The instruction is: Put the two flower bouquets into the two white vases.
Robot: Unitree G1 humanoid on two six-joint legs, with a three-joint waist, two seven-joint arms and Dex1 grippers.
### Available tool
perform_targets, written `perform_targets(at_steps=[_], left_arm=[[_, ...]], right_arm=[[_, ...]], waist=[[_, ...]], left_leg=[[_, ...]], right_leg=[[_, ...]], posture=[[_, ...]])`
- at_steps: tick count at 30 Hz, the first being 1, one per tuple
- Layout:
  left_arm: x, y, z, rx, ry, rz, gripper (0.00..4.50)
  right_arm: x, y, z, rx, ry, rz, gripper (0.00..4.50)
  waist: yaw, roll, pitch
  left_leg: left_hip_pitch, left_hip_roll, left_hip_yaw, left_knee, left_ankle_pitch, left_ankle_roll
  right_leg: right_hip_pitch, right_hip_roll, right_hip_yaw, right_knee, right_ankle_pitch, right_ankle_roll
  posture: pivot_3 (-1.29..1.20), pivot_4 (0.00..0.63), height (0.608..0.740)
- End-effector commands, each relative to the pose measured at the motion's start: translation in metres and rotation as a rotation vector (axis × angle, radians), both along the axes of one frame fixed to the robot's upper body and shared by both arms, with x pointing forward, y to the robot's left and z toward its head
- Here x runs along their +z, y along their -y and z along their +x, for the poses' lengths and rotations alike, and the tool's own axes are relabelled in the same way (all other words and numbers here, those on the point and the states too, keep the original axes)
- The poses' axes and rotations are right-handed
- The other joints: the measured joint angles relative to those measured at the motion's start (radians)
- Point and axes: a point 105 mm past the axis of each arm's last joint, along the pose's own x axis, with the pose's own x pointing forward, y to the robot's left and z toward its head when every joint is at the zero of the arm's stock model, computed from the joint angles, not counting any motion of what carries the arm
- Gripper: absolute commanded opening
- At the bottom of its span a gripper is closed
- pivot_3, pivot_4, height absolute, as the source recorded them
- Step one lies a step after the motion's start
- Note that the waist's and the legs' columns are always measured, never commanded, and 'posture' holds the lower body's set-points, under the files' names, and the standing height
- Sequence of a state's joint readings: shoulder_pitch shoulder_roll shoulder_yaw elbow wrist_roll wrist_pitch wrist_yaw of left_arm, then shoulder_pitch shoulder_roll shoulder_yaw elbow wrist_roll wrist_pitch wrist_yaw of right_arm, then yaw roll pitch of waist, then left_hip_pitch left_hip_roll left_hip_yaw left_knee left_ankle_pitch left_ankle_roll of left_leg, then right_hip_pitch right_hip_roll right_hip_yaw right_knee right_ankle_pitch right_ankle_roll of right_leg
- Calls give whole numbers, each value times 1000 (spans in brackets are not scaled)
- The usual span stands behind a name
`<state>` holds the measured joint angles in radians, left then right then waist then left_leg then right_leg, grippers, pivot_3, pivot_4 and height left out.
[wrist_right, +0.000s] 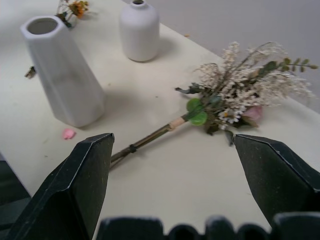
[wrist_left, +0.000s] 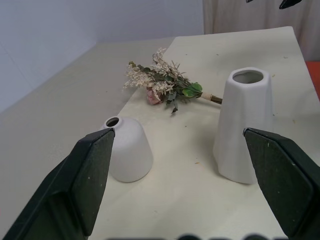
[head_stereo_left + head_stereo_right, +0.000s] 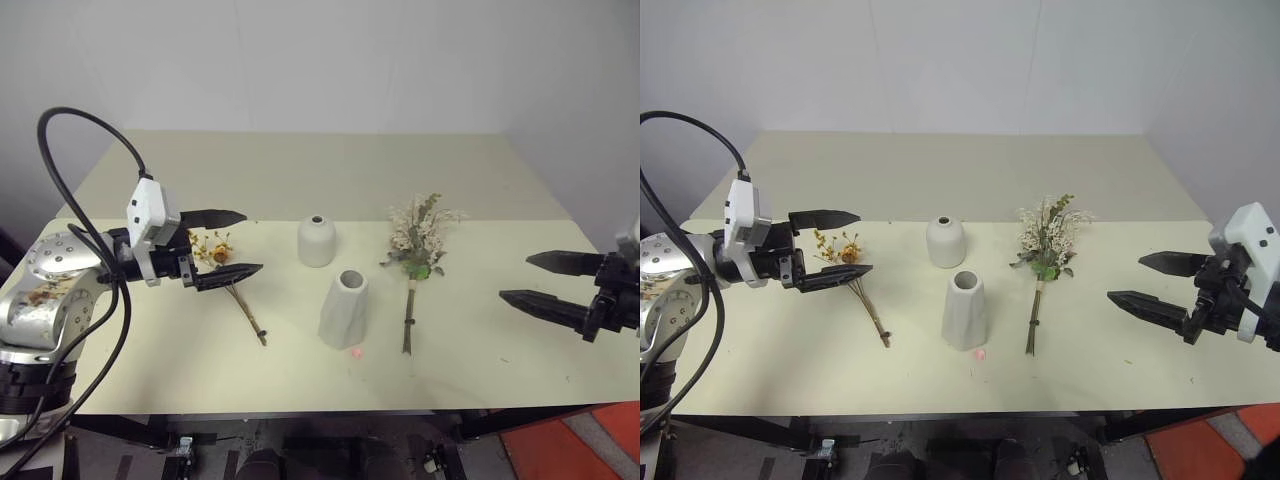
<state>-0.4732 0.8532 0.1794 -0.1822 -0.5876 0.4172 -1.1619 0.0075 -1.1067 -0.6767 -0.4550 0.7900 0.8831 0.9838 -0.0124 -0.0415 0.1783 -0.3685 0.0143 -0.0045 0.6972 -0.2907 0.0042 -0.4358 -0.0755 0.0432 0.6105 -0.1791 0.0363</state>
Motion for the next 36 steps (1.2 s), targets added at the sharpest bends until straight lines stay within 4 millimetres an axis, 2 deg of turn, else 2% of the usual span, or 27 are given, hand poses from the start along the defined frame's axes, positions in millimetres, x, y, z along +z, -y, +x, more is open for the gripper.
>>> perform_targets(at_steps=[1, 11, 16, 24, 31, 34, 36], left_arm=[[12, 3, -3, -23, 50, 7, 4482], [12, 4, 0, -39, 51, 10, 4482], [15, 4, 1, -48, 58, 6, 4482], [15, 2, -8, -110, 32, 18, 4482], [10, -1, -15, -104, 26, 6, 4482], [-1, -5, -24, -92, 0, 11, 4482], [-1, -4, -24, -85, 3, 5, 4482]], right_arm=[[6, 0, -1, -9, 6, -28, 4500], [7, -9, 5, -38, -55, 14, 4500], [-5, -20, 19, -116, -192, 105, 4500], [-25, -42, 69, -250, -465, 259, 4500], [-54, -46, 78, -320, -581, 319, 4500], [-64, -54, 74, -305, -608, 334, 4500], [-69, -59, 76, -309, -622, 349, 4500]], waist=[[0, 0, 0], [-3, 0, 0], [-4, 0, 0], [-11, 0, 0], [-2, 0, 0], [-4, 0, 0], [-4, 0, 0]], left_leg=[[0, 0, 0, 0, 0, 0], [0, 0, 0, 0, 0, 0], [0, 0, 0, 0, 0, 0], [-1, 0, 0, -1, 0, 0], [-7, 0, -1, 0, -1, 1], [-7, 0, -1, -1, -2, 3], [-7, 0, -1, -1, -2, 3]], right_leg=[[0, 0, 0, 0, 0, 0], [0, 0, 0, 0, 0, 0], [0, 0, 0, 0, 0, 0], [-2, 1, 1, 0, 0, -1], [-4, -1, -1, 0, 2, 0], [-4, -1, -1, 0, 2, 0], [-5, 0, -1, 0, 2, 0]], posture=[[0, 150, 740], [0, 150, 740], [0, 150, 740], [0, 150, 740], [0, 150, 740], [0, 150, 740], [0, 150, 740]])
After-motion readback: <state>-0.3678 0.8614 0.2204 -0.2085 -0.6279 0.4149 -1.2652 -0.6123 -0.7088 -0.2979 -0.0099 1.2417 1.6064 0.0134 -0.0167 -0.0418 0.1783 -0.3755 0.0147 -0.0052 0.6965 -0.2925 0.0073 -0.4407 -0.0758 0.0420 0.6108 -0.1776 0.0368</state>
